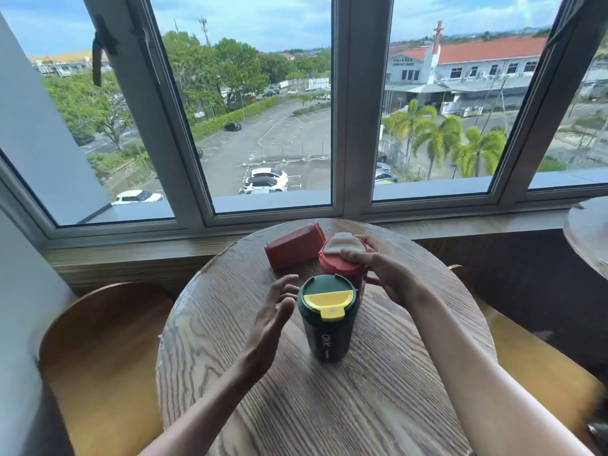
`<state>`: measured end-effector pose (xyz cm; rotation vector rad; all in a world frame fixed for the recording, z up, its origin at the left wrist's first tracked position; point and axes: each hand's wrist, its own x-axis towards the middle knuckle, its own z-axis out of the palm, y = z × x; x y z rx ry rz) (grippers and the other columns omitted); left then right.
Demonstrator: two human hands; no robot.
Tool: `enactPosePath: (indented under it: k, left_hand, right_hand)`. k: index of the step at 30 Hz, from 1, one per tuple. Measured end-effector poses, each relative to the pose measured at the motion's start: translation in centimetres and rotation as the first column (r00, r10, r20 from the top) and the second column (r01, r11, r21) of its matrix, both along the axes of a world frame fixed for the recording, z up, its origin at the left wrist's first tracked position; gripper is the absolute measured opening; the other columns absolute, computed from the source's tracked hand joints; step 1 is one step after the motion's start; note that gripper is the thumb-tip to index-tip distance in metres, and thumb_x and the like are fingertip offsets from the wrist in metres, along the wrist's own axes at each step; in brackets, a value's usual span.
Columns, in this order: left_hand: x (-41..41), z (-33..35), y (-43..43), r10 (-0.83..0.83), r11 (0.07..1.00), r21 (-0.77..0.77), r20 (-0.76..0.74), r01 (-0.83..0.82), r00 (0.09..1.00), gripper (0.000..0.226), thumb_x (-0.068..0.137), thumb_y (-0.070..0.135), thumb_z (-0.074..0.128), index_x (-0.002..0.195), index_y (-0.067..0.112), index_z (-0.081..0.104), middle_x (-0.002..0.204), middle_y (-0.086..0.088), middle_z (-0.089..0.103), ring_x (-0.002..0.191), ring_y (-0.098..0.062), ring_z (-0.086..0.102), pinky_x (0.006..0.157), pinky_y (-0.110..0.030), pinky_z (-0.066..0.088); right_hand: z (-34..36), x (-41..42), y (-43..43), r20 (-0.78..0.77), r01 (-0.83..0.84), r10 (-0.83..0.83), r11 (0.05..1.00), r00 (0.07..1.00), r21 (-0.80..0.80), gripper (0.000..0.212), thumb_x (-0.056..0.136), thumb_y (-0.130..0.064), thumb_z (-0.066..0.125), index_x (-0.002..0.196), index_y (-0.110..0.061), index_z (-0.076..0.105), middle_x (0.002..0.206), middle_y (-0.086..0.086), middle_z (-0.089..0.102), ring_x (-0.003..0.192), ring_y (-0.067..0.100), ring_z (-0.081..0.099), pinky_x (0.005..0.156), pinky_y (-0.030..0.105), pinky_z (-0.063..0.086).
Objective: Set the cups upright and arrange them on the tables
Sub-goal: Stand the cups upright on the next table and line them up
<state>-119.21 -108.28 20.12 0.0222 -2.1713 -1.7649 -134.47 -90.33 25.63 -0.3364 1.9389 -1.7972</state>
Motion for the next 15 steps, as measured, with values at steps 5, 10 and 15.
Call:
enactPosePath:
  k: [5,10,15]
  left_hand:
    - [-5.8,3.3,-1.9,0.289,0.933,-0.185,-0.122,-0.307,0.95,0.033,0.092,0.05,0.05,0.102,0.021,0.064,0.093,0.001,0.069,0.085,-0.01,0.064,0.075,-0.031,0.05]
    - [-14.6,4.7,-4.3,0.28,0.719,-0.678,0.086,-0.15,0.956,0.046,0.079,0.031,0.074,0.12,0.015,0.06,0.12,-0.014,0.061,0.112,-0.029,0.057,0.096,-0.045,0.048]
    - [-19.2,4.2,-5.8,0.237,0.594,-0.781,0.4,0.194,0.885,0.11,0.058,0.051,0.087,0.148,0.019,0.033,0.149,-0.015,0.043,0.137,-0.033,0.04,0.113,-0.045,0.035]
  right_hand:
    - [-0.1,0.4,0.1,0.002,0.007,-0.007,1.0,1.0,-0.015,0.045,0.085,-0.025,0.071,0.126,-0.022,0.054,0.115,0.001,0.065,0.098,0.012,0.062,0.074,0.028,0.047]
    - [-0.2,0.4,0.1,0.018,0.023,-0.023,0.999,1.0,-0.03,0.046,0.084,-0.024,0.072,0.126,-0.023,0.055,0.118,0.002,0.065,0.1,0.014,0.063,0.076,0.029,0.048]
    - [-0.5,0.2,0.1,0.015,0.032,-0.032,0.999,0.999,-0.037,0.057,0.073,-0.033,0.077,0.125,-0.026,0.057,0.119,0.003,0.067,0.105,0.017,0.065,0.075,0.027,0.049]
